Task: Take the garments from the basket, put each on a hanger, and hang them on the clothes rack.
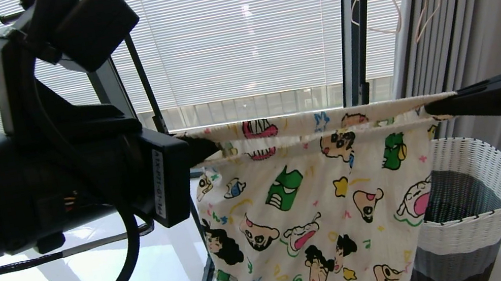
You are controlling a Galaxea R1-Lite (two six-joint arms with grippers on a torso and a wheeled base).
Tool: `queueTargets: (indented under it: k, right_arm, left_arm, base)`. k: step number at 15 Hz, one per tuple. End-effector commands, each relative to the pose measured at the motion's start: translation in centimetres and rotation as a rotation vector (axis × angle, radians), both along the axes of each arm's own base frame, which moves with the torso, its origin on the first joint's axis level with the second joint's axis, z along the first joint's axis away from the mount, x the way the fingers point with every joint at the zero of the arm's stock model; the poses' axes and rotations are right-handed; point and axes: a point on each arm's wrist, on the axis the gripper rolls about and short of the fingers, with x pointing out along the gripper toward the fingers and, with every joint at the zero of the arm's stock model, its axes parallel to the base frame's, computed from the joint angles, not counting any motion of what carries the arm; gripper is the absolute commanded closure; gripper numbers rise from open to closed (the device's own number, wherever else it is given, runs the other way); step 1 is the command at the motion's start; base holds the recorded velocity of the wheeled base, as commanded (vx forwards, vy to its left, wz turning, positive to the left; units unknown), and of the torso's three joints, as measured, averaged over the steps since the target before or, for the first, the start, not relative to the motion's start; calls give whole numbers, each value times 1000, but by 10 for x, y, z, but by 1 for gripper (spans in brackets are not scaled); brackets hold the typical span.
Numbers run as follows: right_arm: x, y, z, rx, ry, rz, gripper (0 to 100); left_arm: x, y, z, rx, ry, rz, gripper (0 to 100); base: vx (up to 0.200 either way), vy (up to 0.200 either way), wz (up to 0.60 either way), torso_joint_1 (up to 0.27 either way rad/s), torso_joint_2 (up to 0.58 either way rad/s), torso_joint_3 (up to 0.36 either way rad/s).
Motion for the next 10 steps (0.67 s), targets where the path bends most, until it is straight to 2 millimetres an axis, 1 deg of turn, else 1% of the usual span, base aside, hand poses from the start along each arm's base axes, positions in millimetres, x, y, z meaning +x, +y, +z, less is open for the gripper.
queueTargets:
  k: [1,3,4,5,7,8,10]
  right_arm:
    - [16,12,7,-1,-4,-5,100]
    - [15,11,8,-28,-9,4,100]
    - [10,7,9,-35,-12,7,100]
    - [0,-1,12,-44,-5,6,100]
    - [-25,-21,15,-80,41,14,100]
    - [-37,-28,16,-92,55,32,100]
    - [-54,-31,16,-102,60,97,100]
  left_arm:
    - [-2,8,3,31,-44,-2,100]
    - [2,11,0,106,-93,-11,100]
    - [5,12,0,120,-106,-7,100]
    - [7,10,0,129,-116,-10,100]
    - [19,-1,6,82,-167,-11,100]
    - [29,-12,9,29,-211,-35,100]
    - [41,-27,10,-50,-268,-125,100]
  base:
    - [0,0,0,0,0,0]
    - [0,0,0,0,0,0]
    - [0,0,0,0,0,0]
    - [0,0,0,0,0,0]
    - [0,0,0,0,0,0]
    - [0,0,0,0,0,0]
    - [0,0,0,0,0,0]
